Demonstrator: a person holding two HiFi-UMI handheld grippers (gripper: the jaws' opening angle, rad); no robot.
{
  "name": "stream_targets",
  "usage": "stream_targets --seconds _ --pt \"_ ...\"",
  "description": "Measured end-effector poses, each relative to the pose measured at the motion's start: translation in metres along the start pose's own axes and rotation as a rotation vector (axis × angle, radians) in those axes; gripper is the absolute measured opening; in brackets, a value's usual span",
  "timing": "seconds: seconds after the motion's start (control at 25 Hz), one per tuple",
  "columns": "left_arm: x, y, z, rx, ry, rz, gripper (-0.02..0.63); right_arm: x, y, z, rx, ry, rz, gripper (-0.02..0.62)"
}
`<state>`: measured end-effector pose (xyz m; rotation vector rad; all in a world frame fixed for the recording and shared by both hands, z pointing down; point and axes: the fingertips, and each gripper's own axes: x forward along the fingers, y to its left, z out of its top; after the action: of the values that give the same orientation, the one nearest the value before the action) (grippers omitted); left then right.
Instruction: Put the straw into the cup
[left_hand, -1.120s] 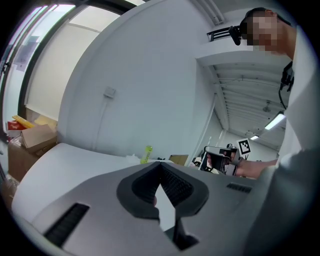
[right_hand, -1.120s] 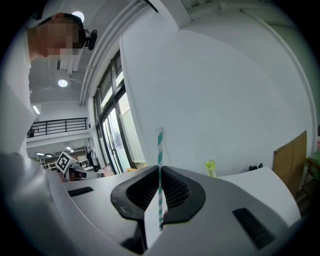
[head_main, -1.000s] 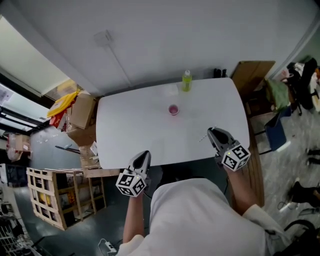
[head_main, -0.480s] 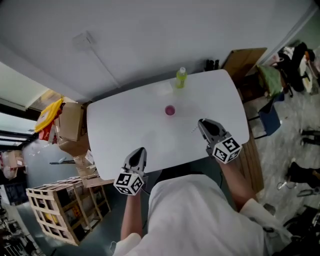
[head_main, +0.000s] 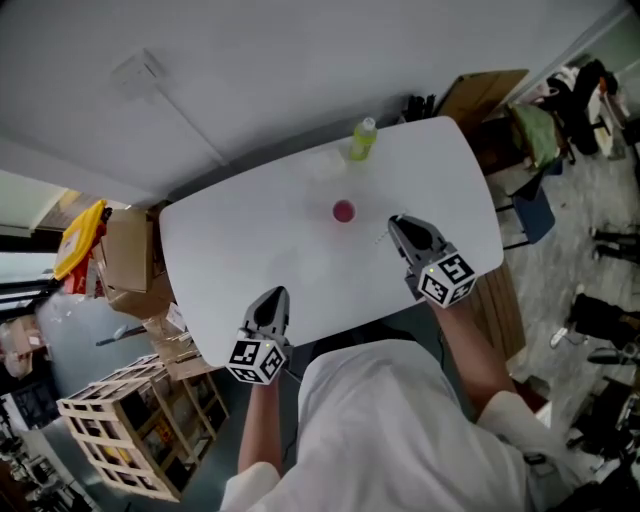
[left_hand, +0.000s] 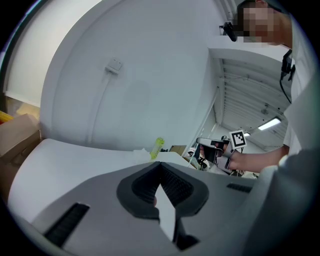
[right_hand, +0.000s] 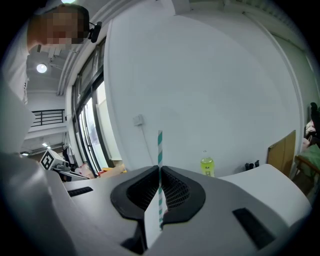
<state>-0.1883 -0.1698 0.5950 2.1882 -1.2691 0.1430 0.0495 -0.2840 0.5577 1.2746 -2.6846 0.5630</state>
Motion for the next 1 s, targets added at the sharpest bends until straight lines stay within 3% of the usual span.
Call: stream_targets --seconds 0.32,0.6,1.0 --pt "0.012 0.026 -0.001 0.003 0.051 -0.027 0.002 0.029 -0.005 -0.01 0.029 0.013 -0.046 0.043" --pt "0.025 0.014 -0.002 -0.091 0.038 -0.052 0.002 0.056 -0.008 -0.017 0.02 0.035 -0.017 0.043" --pt "0.039 0.008 0.007 -0.151 0.013 0.039 0.002 0.104 -0.015 -0.035 0.028 0.091 0.096 0.043"
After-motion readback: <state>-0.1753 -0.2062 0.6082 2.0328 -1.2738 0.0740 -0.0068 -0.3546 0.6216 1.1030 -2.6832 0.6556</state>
